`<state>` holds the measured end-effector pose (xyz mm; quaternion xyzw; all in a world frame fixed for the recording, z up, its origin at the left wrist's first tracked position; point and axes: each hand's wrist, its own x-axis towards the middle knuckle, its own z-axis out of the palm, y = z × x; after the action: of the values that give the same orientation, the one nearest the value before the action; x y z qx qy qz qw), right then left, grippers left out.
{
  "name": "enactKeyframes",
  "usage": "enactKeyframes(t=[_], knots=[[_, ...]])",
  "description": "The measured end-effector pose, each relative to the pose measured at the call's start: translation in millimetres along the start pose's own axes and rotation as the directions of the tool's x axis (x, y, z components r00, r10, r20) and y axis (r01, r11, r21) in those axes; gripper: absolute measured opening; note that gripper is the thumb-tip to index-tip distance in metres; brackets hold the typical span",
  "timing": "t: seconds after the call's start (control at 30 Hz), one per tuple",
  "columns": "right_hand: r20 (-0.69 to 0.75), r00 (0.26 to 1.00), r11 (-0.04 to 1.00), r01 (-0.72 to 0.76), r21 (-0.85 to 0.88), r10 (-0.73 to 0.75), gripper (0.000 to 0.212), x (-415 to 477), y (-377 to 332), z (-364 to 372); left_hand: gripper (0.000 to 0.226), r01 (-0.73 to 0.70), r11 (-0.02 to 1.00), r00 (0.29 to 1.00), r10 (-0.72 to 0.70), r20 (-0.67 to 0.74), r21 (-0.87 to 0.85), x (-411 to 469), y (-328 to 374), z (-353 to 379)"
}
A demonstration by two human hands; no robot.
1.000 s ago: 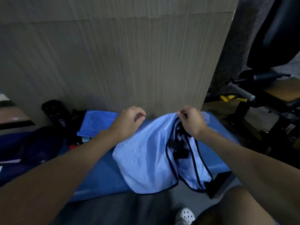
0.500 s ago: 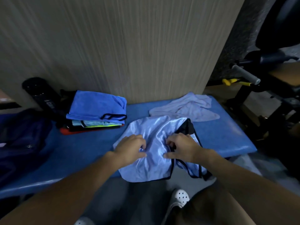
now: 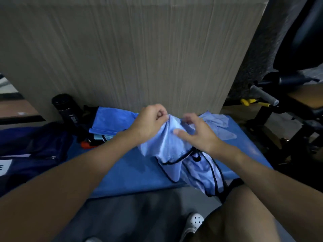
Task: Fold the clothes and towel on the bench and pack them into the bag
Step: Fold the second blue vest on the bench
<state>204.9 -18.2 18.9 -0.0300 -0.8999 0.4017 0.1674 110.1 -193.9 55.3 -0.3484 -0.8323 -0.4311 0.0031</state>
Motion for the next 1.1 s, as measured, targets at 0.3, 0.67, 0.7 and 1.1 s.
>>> enactKeyframes(t=[0.3,0.67,0.7,1.1], knots=[[-0.111,0.993,0.992,0.060,0.115,-0.047,0.032,3.4,-81.6,-37.3,0.007,-0.026,0.965,0.997,0.008,-0.072,-0.261,-6.1,66.7,-50.2],[-0.133,0.989,0.903,0.004,0.431,0.059,0.020,-7.1,-98.9,-67.7,0.017,0.078,0.969,0.997,-0.072,0.035,-0.233,-55.8,50.7,-77.8],[-0.146,0.985,0.905,-0.017,0.425,0.087,0.018,-8.0,-95.1,-70.3,0.018,0.077,0.970,0.997,-0.077,0.006,-0.233,-54.7,55.0,-80.4],[-0.005,0.981,0.974,0.193,0.121,-0.194,0.029,-20.5,-126.8,-77.1,0.025,-0.004,0.948,0.992,-0.035,-0.119,-0.319,-34.4,112.0,-75.8]])
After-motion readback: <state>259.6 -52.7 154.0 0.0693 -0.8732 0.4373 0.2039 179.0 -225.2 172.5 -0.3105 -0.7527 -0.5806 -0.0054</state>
